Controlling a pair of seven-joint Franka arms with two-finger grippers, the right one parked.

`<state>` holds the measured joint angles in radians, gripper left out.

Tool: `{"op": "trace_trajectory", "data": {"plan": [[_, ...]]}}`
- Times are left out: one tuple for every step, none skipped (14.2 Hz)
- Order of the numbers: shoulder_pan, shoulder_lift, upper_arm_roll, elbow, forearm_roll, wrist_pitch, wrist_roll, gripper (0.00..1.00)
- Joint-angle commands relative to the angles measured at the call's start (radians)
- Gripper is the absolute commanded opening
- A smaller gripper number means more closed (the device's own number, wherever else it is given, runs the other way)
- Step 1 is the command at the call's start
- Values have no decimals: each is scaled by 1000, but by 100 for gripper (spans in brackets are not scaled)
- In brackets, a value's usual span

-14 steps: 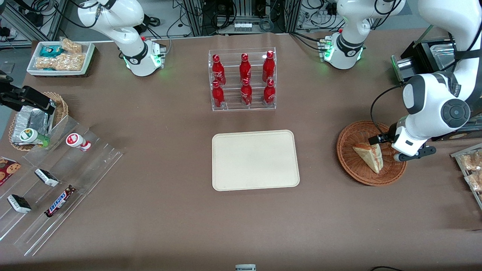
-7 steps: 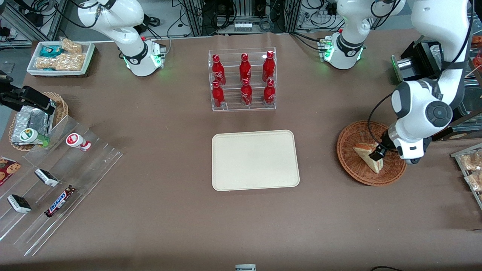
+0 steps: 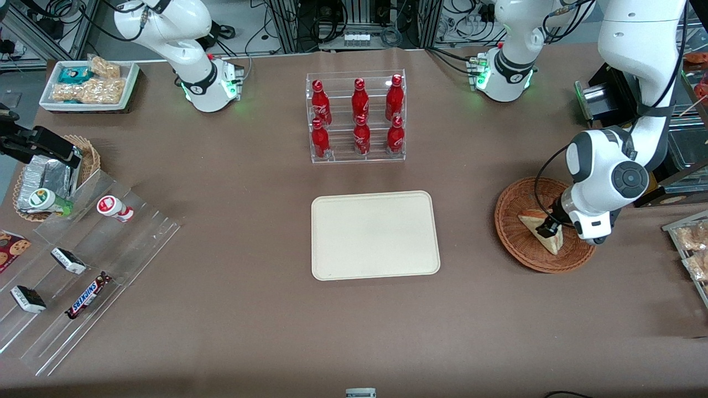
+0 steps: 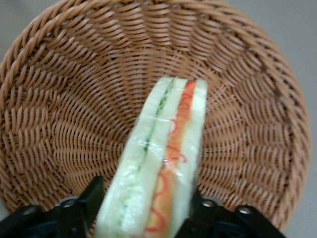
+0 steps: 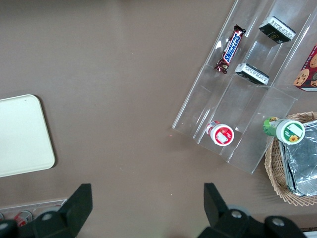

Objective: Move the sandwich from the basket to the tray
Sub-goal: 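Lower the open left gripper around the wrapped sandwich, then close the left gripper on the sandwich and lift it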

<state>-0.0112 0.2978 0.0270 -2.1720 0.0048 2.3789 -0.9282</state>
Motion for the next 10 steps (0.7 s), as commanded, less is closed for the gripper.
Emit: {"op": "trace_trajectory", "data": {"plan": [[-19, 0, -6, 121, 4, -154, 8, 5], [-41, 4, -10, 162, 4, -212, 31, 5], [-59, 17, -12, 197, 3, -252, 57, 5], [-79, 23, -13, 219, 1, -268, 63, 5], [-107, 24, -13, 227, 0, -270, 62, 5], [-139, 24, -13, 233, -5, -265, 61, 5], [-176, 35, -13, 245, -5, -259, 60, 5], [-225, 56, -15, 277, -6, -259, 63, 5], [-261, 76, -15, 311, -20, -260, 63, 5], [-300, 107, -24, 357, -51, -259, 77, 5]]}}
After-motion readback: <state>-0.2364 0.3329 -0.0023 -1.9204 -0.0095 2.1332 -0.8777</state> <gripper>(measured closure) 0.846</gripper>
